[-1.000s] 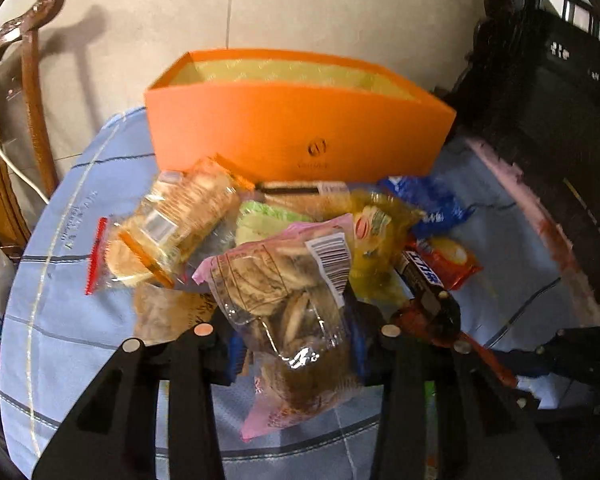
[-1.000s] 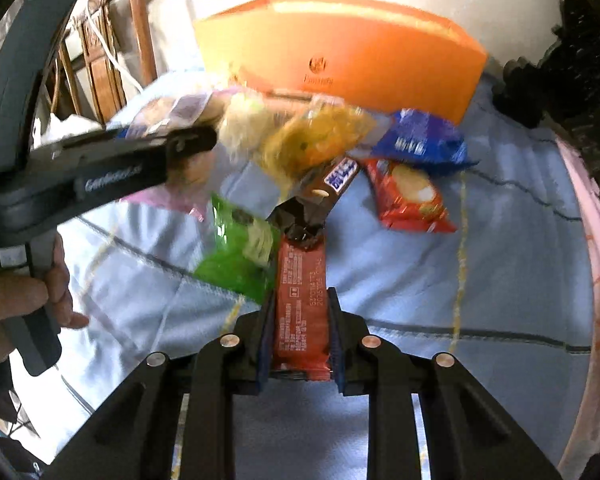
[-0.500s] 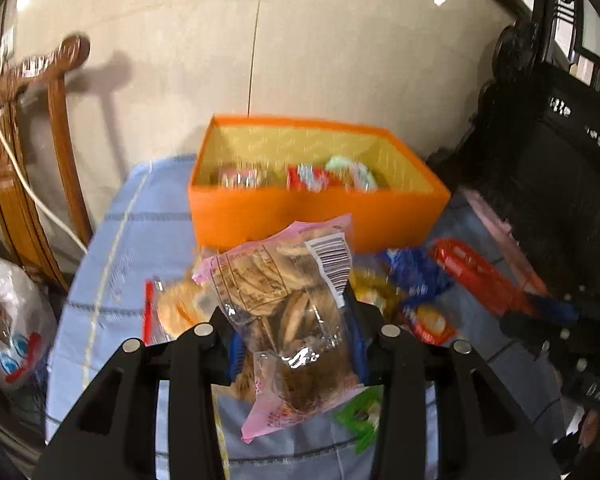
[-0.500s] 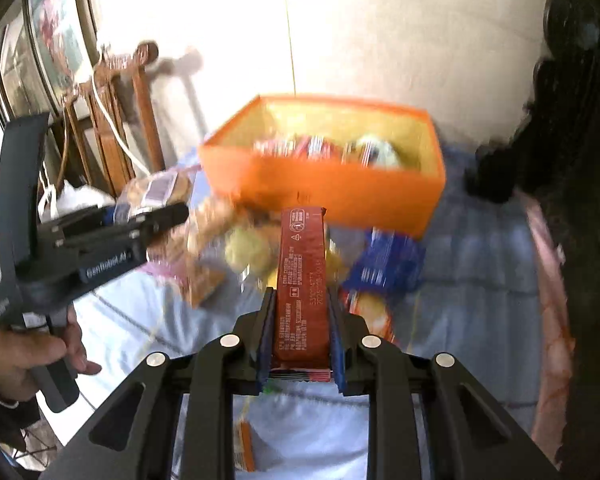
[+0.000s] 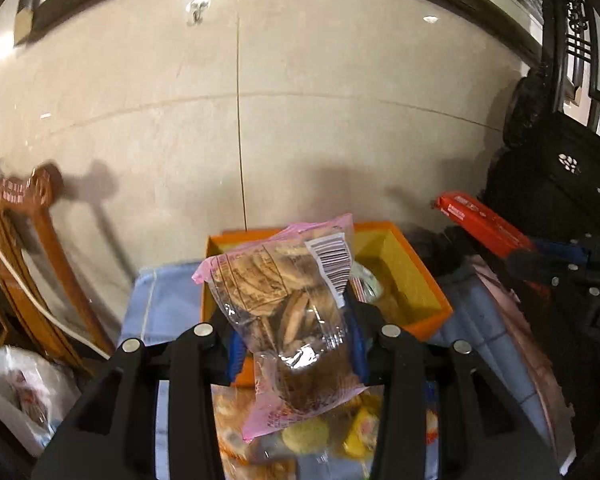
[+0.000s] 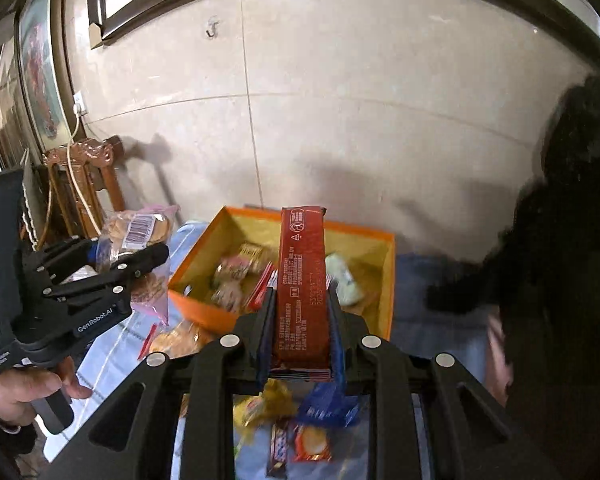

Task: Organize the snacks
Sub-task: 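Carry both snacks over the orange box and open both grippers, then grasp the Snickers bar with the right gripper while the left grasps the green packet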

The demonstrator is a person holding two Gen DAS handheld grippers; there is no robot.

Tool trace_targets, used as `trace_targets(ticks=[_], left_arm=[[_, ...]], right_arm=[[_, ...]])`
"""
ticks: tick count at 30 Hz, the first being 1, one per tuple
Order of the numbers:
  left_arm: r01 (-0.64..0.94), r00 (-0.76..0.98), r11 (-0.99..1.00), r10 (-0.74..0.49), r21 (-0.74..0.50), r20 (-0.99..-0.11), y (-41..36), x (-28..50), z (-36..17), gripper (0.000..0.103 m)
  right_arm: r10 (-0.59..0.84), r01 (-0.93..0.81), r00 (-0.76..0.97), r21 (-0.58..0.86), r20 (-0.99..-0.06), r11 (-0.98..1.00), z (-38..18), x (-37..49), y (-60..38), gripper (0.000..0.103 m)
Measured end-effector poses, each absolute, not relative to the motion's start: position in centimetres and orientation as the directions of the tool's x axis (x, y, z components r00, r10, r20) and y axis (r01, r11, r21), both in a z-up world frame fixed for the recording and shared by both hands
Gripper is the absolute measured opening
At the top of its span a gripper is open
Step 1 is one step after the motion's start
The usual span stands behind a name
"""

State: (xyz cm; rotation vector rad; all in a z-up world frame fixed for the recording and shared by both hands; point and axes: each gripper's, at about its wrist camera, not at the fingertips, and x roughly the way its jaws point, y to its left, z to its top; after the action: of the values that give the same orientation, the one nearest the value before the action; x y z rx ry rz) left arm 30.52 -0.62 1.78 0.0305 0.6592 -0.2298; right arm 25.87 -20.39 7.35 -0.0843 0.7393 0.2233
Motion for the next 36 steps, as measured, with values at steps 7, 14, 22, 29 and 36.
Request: trace_targets(ticks=[7,14,22,29,36], left_arm=[[0.198,0.767,0.980,-0.172,-0.028,-0.618,-1.1,35.0,2.1,0.042],[0.110,0.767,0.994,-0.104,-0.030,-0.634,-1.1,37.8,0.9,0.099],[0.130,0.744,0.990,-0.134,-0.055,-0.654,-0.3,35.4,-1.4,0.099],[0.239,0.650,0.969,-0.213,-0.070,-0.729,-0.9,26.7,-8.6,0.099],[0.284,0.523,0.953,-0.250,-0.111,-0.815,-3.0,19.4,-17.5,0.099]], right_arm=[[0.141,-0.219,0.708,-0.025,-0.692,0.975,7.4,30.4,-20.4,0.024],[0.068,-0.166,0.709,-0.072,-0.702,0.984,5.8,33.0,-20.0,0.078],[0.123,-0.201,0.668,-0.019,-0.734,0.979,3.5,30.5,-21.0,0.078],[0.146,-0.233,0.532,0.022,-0.834,0.972,-5.2,22.6,-20.9,0.078],[0.122,-0.281,0.417,0.000,-0.901,0.960,-14.9,15.7,-18.6,0.077]])
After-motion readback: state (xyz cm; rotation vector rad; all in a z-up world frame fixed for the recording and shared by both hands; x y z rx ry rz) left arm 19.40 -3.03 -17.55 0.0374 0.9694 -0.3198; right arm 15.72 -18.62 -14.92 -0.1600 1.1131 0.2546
